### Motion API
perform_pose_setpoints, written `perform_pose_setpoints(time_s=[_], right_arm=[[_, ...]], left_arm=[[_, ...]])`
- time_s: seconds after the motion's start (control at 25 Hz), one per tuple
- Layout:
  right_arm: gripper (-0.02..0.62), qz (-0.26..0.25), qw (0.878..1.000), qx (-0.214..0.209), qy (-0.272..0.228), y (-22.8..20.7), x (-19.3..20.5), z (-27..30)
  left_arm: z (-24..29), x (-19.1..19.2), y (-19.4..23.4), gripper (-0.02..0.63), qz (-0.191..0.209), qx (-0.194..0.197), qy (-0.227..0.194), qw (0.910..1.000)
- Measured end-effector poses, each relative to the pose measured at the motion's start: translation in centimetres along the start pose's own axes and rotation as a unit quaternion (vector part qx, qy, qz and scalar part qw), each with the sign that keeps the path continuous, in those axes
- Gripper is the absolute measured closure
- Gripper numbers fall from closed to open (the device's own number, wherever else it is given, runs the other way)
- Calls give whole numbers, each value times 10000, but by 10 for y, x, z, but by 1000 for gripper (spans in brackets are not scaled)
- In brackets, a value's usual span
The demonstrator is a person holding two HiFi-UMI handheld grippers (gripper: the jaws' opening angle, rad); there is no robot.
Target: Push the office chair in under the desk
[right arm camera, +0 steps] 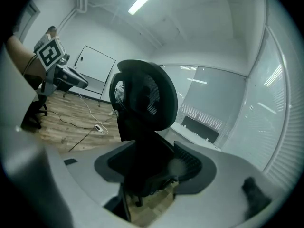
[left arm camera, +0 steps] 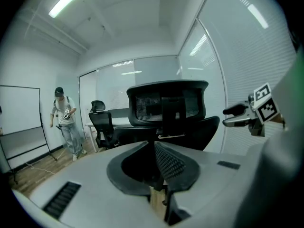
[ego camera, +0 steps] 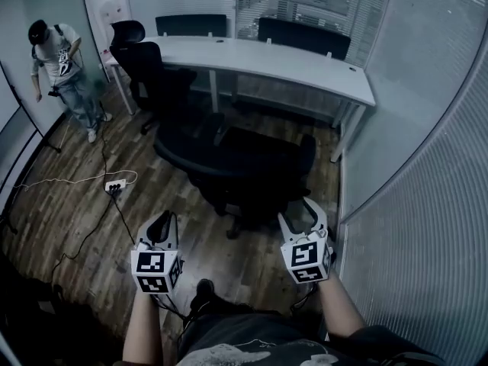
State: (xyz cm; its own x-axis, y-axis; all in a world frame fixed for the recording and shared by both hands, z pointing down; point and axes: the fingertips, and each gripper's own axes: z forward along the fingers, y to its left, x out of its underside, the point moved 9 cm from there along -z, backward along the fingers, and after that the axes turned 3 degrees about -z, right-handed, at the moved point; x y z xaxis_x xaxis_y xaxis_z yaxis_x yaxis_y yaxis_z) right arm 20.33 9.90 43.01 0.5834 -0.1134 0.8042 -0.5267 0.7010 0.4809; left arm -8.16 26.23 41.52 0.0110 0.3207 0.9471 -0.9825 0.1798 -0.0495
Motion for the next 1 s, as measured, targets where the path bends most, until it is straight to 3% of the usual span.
perform_pose_setpoints(time_s=[0.08,0.16,0.28,0.44,0.56,0.64,0.84,1.0], right_arm=[[343,-87,9998,79,169,3,-1,8],[330,-183,9990,151,374,7,-2,18],[317,-428,9962,335,674,11,-1,34],[313,-805,9883,836,992,8,-2,55],[313,-1053,9797,1121,1284,9,-3,68],[313,-1186,9747,1256,1417,9,-4,73],[313,-1610,9614,1391,1745,5,1,80],[313,-1819,9526,1509,1914,8,0,91]], left_arm=[[17,-1,10,551,293,117,80,9995],[37,-1,19,453,566,275,256,9977],[66,-1,35,375,1129,324,420,9922],[104,-4,61,314,2149,238,524,9749],[131,-8,82,299,2645,274,722,9613],[147,-9,92,289,3078,258,819,9476],[183,-13,100,281,4337,195,808,8972],[206,-13,110,279,4773,241,784,8749]])
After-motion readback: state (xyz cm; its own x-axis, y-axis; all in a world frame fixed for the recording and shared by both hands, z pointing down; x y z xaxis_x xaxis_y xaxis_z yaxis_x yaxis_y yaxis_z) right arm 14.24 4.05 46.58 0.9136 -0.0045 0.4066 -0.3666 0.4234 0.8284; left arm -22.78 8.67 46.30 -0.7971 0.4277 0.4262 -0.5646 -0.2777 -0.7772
